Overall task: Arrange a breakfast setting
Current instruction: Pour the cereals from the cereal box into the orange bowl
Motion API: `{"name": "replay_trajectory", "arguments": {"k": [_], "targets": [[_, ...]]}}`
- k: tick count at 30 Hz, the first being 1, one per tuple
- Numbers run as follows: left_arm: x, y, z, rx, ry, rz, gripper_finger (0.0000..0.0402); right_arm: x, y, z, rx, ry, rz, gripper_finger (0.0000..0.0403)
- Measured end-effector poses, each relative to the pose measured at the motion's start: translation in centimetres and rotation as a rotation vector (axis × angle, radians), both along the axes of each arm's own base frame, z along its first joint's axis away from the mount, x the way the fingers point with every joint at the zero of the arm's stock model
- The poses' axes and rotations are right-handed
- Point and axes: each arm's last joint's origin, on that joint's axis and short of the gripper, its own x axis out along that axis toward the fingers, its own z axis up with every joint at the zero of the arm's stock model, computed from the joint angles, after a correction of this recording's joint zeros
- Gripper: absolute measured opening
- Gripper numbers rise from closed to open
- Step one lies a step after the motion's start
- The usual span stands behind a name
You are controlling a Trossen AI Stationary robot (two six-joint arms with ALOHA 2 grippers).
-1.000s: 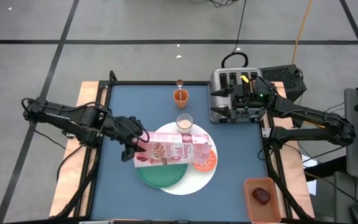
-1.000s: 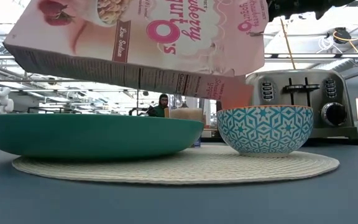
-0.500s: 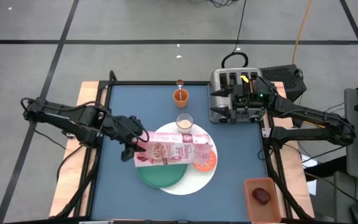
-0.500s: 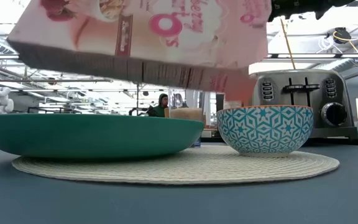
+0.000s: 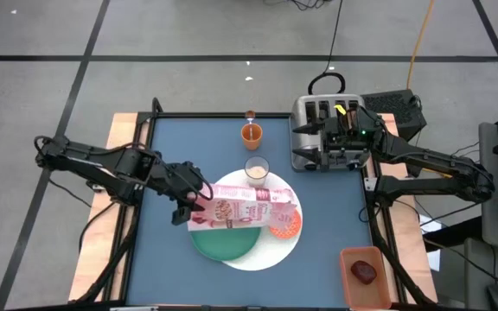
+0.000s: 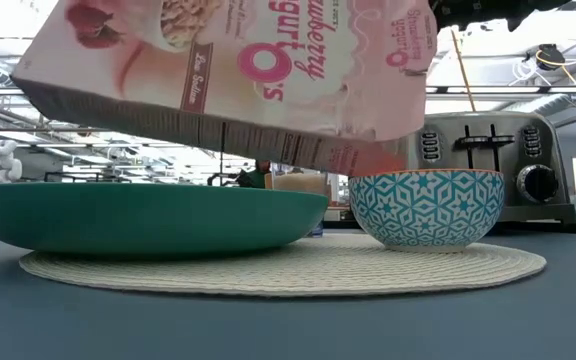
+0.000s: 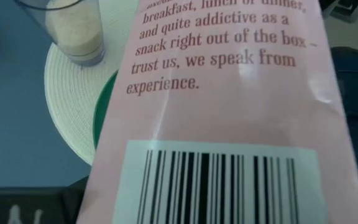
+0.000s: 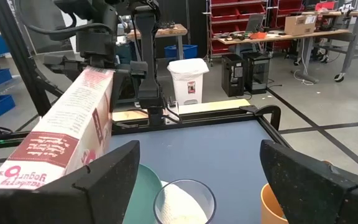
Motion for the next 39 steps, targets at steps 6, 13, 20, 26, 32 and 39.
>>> {"name": "replay_trajectory", "arguments": {"k": [6, 13, 20, 26, 32, 39], "targets": [[-0.2, 0.0, 0.2, -0.003, -0.013, 0.001, 0.0234, 0.0, 0.0, 0.0, 0.000, -0.001, 0.000, 0.0325], [-0.2, 0.0, 0.2, 0.015, -0.018, -0.022, 0.0234, 0.0, 0.0, 0.0, 0.000, 0.000, 0.000, 0.0325], [-0.4, 0.1, 1.3, 0.016, -0.034, -0.027, 0.0234, 0.0, 0.0, 0.0, 0.000, -0.001, 0.000, 0.0325], [-0.3, 0.1, 2.5, 0.018, -0.072, -0.036, 0.0234, 0.0, 0.0, 0.0, 0.000, -0.001, 0.000, 0.0325], [0.2, 0.1, 1.3, 0.026, 0.029, -0.016, 0.0234, 0.0, 0.0, 0.0, 0.000, 0.000, 0.000, 0.0325], [0.2, 0.3, 2.4, 0.026, -0.029, -0.017, 0.0234, 0.0, 0.0, 0.0, 0.000, -0.001, 0.000, 0.0325]]}}
